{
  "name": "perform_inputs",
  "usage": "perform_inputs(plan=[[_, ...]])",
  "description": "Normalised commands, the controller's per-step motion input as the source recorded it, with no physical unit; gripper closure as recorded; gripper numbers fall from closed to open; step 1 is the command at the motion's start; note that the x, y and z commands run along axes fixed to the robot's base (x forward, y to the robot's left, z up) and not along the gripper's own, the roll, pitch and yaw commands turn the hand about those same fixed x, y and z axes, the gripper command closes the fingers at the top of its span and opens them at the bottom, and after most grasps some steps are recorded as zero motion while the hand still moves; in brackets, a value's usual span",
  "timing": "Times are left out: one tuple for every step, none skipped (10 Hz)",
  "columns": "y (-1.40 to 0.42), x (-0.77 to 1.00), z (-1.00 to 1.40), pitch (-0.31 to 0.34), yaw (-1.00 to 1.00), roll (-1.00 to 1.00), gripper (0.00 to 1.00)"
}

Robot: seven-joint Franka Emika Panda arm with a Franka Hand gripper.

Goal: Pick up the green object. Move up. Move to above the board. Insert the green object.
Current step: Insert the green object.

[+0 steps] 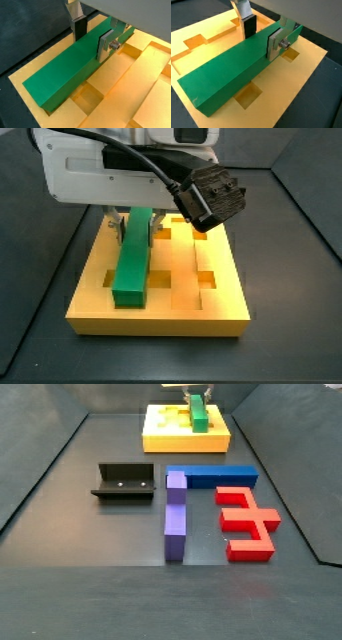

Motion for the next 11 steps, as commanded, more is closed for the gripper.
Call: perform_inputs(plan=[[-0.08,-0.08,-0.13,-0.066,0.08,0.02,1.00],[-0.11,-0.07,-0.13,-0.070,0.05,0.01,1.00],[-0.16,0.00,-0.11,-0.044,0.04,0.01,1.00],[-0.07,0.00,-0.16,-0.033,0.01,0.00,1.00],[0.00,0.00,-0.17,-0.009,0.00,0.00,1.00],[0.00,0.13,-0.24,0.000,0.00,0.00,1.00],[0.00,0.32,-0.27,0.041,0.00,0.00,1.00],[0.01,0.34,-0.25,0.060,0.00,0.00,1.00],[0.01,0.22,-0.23,0.026,0.00,0.00,1.00],[0.00,0.01,-0.14,0.000,0.00,0.00,1.00],[0.00,0.00,0.00,0.000,0.00,0.00,1.00]])
